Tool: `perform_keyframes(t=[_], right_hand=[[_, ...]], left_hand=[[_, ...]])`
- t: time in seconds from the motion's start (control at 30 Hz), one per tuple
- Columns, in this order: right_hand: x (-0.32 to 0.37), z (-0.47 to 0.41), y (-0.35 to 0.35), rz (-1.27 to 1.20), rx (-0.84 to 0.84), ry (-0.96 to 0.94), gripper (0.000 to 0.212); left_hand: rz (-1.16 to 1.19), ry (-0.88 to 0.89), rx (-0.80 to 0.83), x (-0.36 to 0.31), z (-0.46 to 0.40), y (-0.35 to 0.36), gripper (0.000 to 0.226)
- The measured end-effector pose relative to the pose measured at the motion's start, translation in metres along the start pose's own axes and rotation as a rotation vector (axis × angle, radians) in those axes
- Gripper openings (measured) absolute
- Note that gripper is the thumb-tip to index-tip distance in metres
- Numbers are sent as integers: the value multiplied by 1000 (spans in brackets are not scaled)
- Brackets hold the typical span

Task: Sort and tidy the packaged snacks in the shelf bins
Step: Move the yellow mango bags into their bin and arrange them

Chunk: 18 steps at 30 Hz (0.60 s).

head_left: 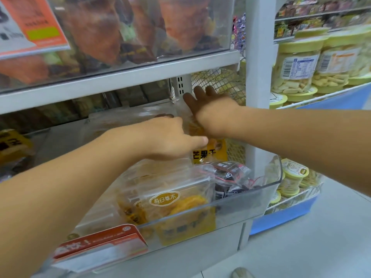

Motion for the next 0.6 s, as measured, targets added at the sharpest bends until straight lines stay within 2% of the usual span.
perform_keyframes(t=[0.07, 0.2, 0.27, 0.33, 0.37, 0.4, 0.47, 0.5, 0.53, 0.6], right_hand=[[2, 3, -5, 67, -76, -37, 120], [10, 10, -9, 109, -140, -92, 121], [8, 12, -8, 57, -118, -96, 124], [-5, 18, -8, -41, -14, -57, 123], [-13, 25, -12, -115, 25, -38, 111], [-21, 33, -20, -224, 31, -34, 88], [-35, 59, -42, -507, -8, -79, 33], [-40, 75, -48, -663, 29, -115, 30], [-36, 91, -48, -781, 151, -152, 33], [-16, 119, -33, -784, 476, -231, 31]], left_hand=[[8, 24, -34, -1, 8, -1, 103], [38, 58, -56, 0, 13, -4, 97], [52, 79, -57, -2, 14, -4, 93], [65, 92, -54, -3, 20, -5, 84], [68, 115, -58, -5, 26, -7, 77], [72, 147, -69, -8, 32, -11, 73], [98, 211, -114, -16, 47, -22, 80], [116, 216, -127, -19, 56, -24, 87], [126, 211, -124, -22, 66, -21, 92], [51, 215, -103, -29, 79, -6, 95]])
Point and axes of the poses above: each hand's wrist, its own z-axis away from the middle knuckle, its own y-axis out of the palm, x = y × z, the point moved 10 cm from there along -z, towards the middle knuckle, and after that the axes turned 13 degrees about y, right-handed, at the moved point
